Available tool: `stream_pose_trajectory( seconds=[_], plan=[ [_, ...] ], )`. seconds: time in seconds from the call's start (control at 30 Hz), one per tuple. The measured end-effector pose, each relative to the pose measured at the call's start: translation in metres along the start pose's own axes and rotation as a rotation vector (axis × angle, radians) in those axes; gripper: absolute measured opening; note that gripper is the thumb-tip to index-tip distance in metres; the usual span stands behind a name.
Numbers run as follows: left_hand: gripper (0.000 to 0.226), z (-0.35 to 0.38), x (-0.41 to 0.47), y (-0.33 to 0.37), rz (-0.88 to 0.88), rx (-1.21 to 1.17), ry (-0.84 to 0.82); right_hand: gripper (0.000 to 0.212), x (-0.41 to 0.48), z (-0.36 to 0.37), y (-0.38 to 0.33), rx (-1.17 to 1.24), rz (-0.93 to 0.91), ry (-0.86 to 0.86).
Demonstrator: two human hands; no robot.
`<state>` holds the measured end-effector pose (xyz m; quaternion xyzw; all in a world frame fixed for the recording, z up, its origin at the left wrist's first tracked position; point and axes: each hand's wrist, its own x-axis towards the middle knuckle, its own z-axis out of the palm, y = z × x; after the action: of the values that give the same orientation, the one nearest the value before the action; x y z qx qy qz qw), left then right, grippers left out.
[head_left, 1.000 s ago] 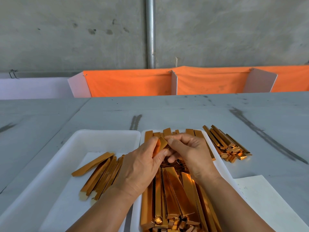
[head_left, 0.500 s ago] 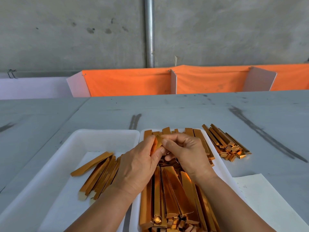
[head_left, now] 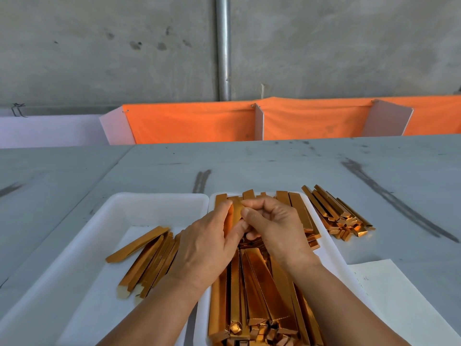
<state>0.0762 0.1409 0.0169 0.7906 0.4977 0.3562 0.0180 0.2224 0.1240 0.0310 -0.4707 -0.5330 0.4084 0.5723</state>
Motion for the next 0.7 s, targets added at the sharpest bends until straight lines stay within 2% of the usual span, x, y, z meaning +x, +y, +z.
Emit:
stream_pose_trajectory(
  seconds=[0.17, 0.23, 0.37, 0.53, 0.7],
  plan=[
    [0.07, -0.001, -0.002, -0.002, -0.087, -0.17, -0.005, 0.012, 0.006, -0.01, -0.001, 0.095, 0.042, 0.184],
    [0.06, -0.002, -0.003, -0.003, -0.083, -0.17, -0.012, 0.011, 0.008, -0.014, -0.002, 0.114, 0.055, 0.217],
    [0.062, -0.003, -0.001, 0.0, -0.033, -0.14, -0.046, 0.011, 0.008, -0.013, -0.001, 0.116, 0.056, 0.184],
    [0.06, -0.004, -0.002, 0.001, -0.02, -0.172, -0.044, 0.023, 0.008, -0.009, 0.0, 0.079, 0.064, 0.126],
    [0.061, -0.014, 0.002, -0.001, -0.19, -0.303, 0.076, 0.025, 0.008, -0.018, -0.001, 0.066, 0.092, 0.197]
  ],
)
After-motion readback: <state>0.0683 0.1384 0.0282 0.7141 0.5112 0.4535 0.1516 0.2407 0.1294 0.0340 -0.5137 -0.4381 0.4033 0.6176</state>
